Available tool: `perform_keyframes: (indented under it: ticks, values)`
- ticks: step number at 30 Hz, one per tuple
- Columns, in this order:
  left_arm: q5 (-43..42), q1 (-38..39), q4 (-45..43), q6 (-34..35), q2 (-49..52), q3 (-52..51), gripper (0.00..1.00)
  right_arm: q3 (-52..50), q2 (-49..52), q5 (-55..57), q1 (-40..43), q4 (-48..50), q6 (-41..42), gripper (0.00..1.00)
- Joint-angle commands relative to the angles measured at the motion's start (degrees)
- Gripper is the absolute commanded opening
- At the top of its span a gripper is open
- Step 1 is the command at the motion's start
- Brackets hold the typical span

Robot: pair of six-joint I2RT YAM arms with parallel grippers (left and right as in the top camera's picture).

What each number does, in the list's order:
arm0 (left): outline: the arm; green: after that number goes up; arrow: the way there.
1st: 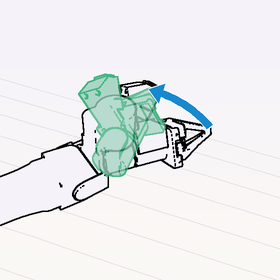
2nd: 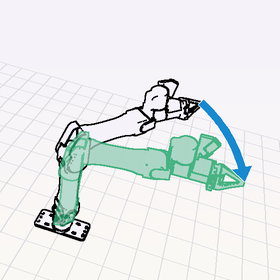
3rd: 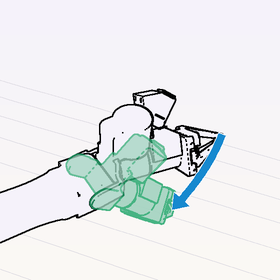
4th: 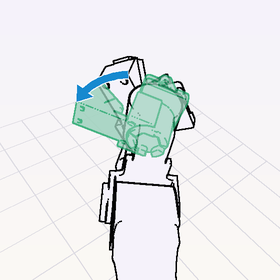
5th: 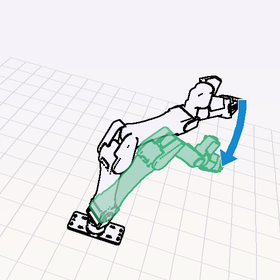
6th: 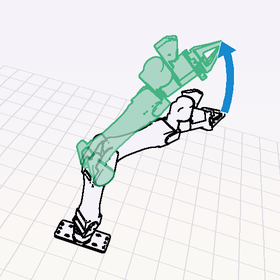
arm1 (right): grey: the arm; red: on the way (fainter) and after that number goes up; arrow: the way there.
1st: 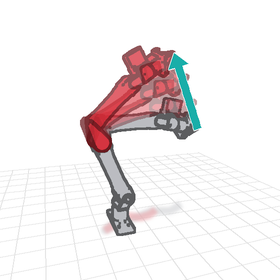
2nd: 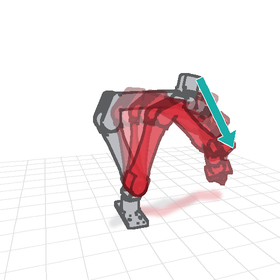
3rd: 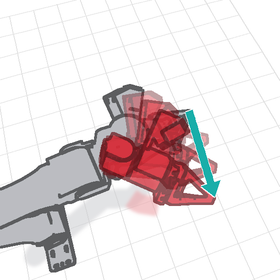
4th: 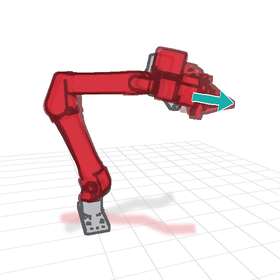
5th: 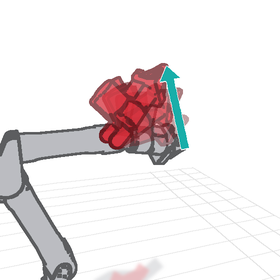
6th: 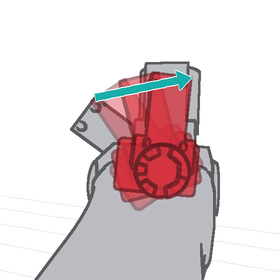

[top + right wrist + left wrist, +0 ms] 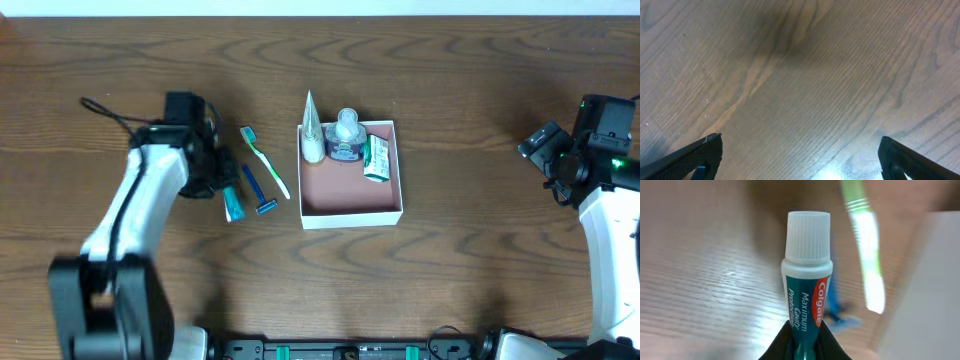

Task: Pack container
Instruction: 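Carry the toothpaste tube into the box and release it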

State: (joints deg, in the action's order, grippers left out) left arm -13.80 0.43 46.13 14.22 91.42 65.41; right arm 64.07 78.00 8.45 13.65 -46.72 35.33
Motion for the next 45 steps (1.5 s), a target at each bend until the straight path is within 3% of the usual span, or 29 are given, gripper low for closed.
perform_keyframes:
  ticks: [1,8,15,22,26,34,39,41,43,45]
  values:
    - [-6.9,0.1,2.1,-5.5,-7.9,1.9,0.12,0.7,0.2,0.8,0.3,0.0,-0.7,0.99]
    - [-14.2,8.1,4.0,-18.7,-20.3,1.9,0.12,0.7,0.2,0.8,0.3,0.0,-0.7,0.99]
    - [-14.1,22.9,0.0,-24.7,-23.3,1.9,0.12,0.7,0.2,0.8,0.3,0.0,-0.7,0.99]
    - [-11.1,33.1,-8.1,-28.6,-20.5,1.9,0.12,0.7,0.2,0.8,0.3,0.0,-0.7,0.99]
    - [-5.8,36.3,-9.9,-39.6,-17.3,1.9,0.06,0.7,0.2,0.8,0.3,0.0,-0.7,0.99]
    - [0.6,38.1,-11.5,-58.9,-8.9,1.9,0.06,0.7,0.2,0.8,0.3,0.0,-0.7,0.99]
    - [0.6,38.1,-14.2,-63.7,-4.8,1.9,0.07,0.7,0.2,0.8,0.3,0.0,-0.7,0.99]
    - [0.6,38.1,-15.4,-63.7,-4.0,1.9,0.17,0.7,0.2,0.8,0.3,0.0,-0.7,0.99]
    - [0.6,38.1,-15.9,-63.7,-3.7,1.9,0.52,0.7,0.2,0.8,0.3,0.0,-0.7,0.99]
    - [0.6,38.1,-16.2,-63.7,-3.7,1.9,0.62,0.7,0.2,0.8,0.3,0.0,-0.7,0.99]
